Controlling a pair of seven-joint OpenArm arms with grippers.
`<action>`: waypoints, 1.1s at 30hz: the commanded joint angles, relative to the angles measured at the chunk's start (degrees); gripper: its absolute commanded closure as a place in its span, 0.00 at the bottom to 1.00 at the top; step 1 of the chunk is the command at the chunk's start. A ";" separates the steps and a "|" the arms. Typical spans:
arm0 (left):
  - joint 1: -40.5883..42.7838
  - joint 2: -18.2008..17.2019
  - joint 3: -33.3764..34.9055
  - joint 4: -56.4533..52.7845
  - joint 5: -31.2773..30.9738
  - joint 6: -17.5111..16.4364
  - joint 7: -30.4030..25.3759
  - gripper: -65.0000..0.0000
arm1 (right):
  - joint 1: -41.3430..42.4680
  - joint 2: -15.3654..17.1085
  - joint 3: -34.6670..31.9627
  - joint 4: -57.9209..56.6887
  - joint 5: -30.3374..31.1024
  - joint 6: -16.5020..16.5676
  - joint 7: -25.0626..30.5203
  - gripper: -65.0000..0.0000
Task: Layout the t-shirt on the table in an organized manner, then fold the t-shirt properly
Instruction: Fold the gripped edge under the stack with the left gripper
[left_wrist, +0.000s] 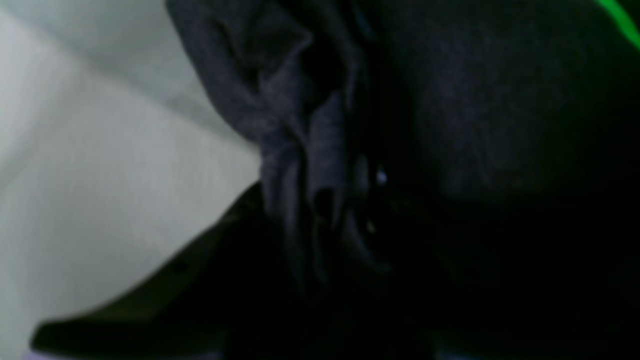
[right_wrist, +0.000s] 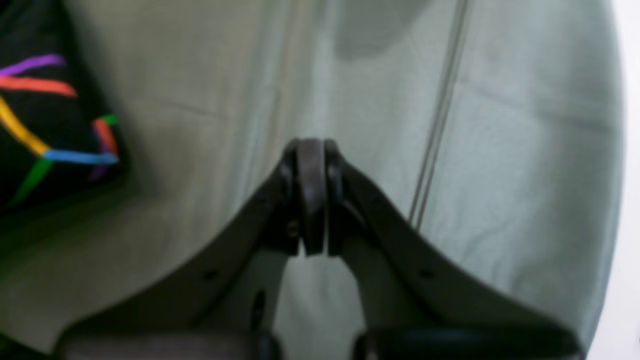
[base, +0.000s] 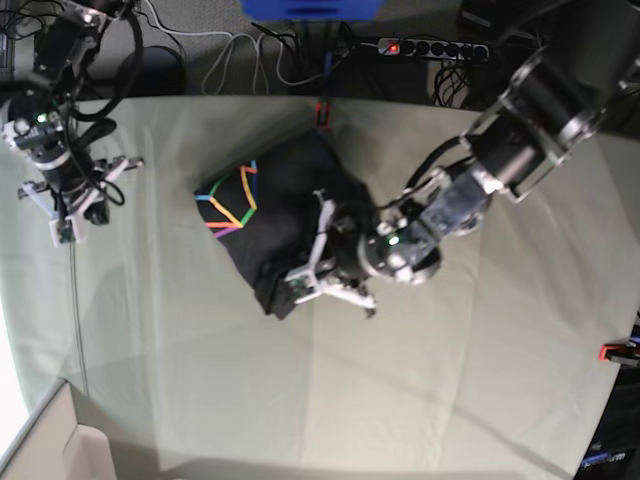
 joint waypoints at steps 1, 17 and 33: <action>-2.05 1.45 -0.21 -1.05 0.46 -1.15 -1.37 1.00 | 0.10 0.70 0.30 0.97 0.47 0.01 0.98 1.00; -8.29 14.28 -0.12 -22.32 12.33 -3.08 -20.71 1.00 | -1.31 0.70 0.65 0.71 0.38 0.01 0.98 1.00; -9.35 12.00 -3.73 -13.09 12.33 -2.55 -15.52 0.20 | -1.04 0.61 0.30 0.53 0.47 0.01 0.98 1.00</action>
